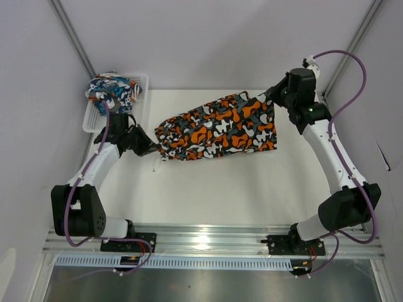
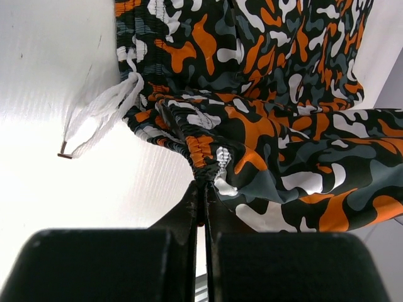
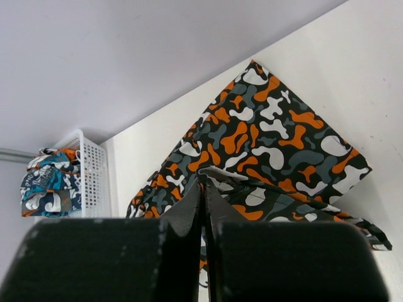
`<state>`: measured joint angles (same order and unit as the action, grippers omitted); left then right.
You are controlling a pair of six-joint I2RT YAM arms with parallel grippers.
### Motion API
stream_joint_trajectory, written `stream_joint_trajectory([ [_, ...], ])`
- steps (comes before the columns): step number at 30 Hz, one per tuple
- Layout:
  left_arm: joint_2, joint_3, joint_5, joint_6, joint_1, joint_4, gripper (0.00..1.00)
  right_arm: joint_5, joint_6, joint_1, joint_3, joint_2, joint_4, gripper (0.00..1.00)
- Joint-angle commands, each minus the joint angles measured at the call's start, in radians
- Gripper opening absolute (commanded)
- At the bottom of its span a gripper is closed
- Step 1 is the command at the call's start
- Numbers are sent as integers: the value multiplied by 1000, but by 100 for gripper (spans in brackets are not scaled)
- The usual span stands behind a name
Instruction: Fold and stack the shorts
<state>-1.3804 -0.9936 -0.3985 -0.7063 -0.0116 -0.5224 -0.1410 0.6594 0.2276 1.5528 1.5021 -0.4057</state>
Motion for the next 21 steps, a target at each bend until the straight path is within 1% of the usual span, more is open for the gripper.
stream_joint_trajectory([
  [1,29,-34,-26,5,9,15,0,6,-27,6,41,-75,27,0],
  [5,67,1,-17,11,9,12,0,7,-27,-4,4,-143,12,0],
  [7,86,22,-40,7,9,15,0,12,-35,-11,-13,-170,-4,0],
  [10,141,77,-48,-8,9,28,0,-3,-38,-16,-65,-252,-27,0],
  [15,233,113,-40,-22,-1,19,0,-2,-34,-20,-164,-411,-45,0],
  [19,286,130,-20,-54,-54,4,0,3,-34,-20,-220,-498,-85,0],
  [21,310,139,6,-68,-103,-4,0,0,-34,-20,-256,-532,-113,0],
])
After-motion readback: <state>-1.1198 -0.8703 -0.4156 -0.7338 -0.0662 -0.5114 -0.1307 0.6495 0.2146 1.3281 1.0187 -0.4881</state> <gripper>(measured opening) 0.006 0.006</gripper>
